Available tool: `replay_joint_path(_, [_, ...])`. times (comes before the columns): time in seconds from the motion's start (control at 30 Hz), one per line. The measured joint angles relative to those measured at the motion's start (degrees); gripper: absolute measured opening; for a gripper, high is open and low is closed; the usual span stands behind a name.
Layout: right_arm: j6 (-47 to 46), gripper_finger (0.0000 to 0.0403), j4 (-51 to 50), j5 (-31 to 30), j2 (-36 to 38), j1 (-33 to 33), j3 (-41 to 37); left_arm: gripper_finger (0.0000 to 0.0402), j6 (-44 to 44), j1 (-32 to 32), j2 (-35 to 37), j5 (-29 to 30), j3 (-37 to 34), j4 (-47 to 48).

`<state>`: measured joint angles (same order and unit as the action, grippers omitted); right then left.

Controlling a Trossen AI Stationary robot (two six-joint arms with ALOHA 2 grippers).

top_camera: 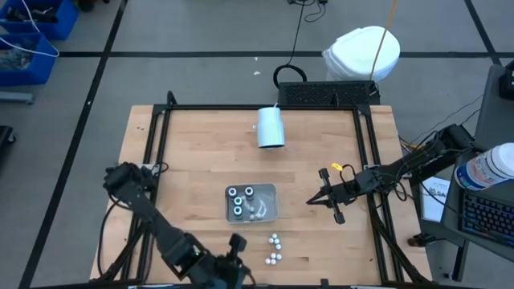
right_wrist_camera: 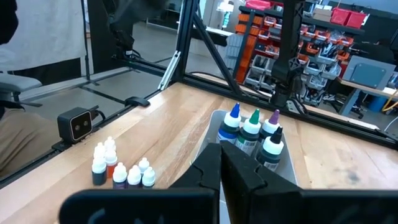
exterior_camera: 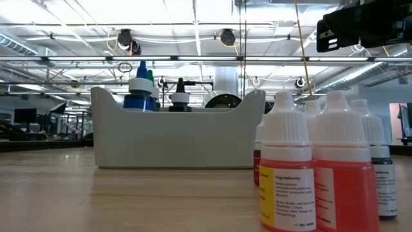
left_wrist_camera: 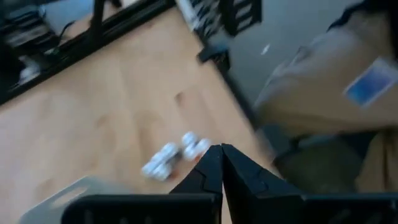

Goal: Pick & Place food coloring
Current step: Put the orange food coloring bottle into the gray bin

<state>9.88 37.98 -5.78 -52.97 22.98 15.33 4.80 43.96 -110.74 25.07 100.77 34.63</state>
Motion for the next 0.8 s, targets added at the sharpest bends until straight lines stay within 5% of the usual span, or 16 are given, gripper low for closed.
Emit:
replay_joint_path(0.23, [-1.6, 0.0, 0.9, 0.0, 0.0, 0.0, 0.0, 0.001, 3.7, -2.0, 0.0, -3.1, -12.2, -25.2])
replay_joint_path(0.37, [-1.7, 0.0, 0.8, 0.0, 0.0, 0.0, 0.0, 0.0012, 9.2, -4.6, 0.0, -7.0, -16.8, -32.0])
replay_joint_path(0.63, [-1.7, 0.0, 0.4, 0.0, 0.0, 0.0, 0.0, 0.0016, 1.2, -5.3, 0.2, -6.2, -18.2, -29.8])
replay_joint_path(0.8, [-1.7, 0.0, 0.2, 0.0, 0.0, 0.0, 0.0, 0.0004, -4.4, -1.9, 8.2, 8.7, -18.1, -17.0])
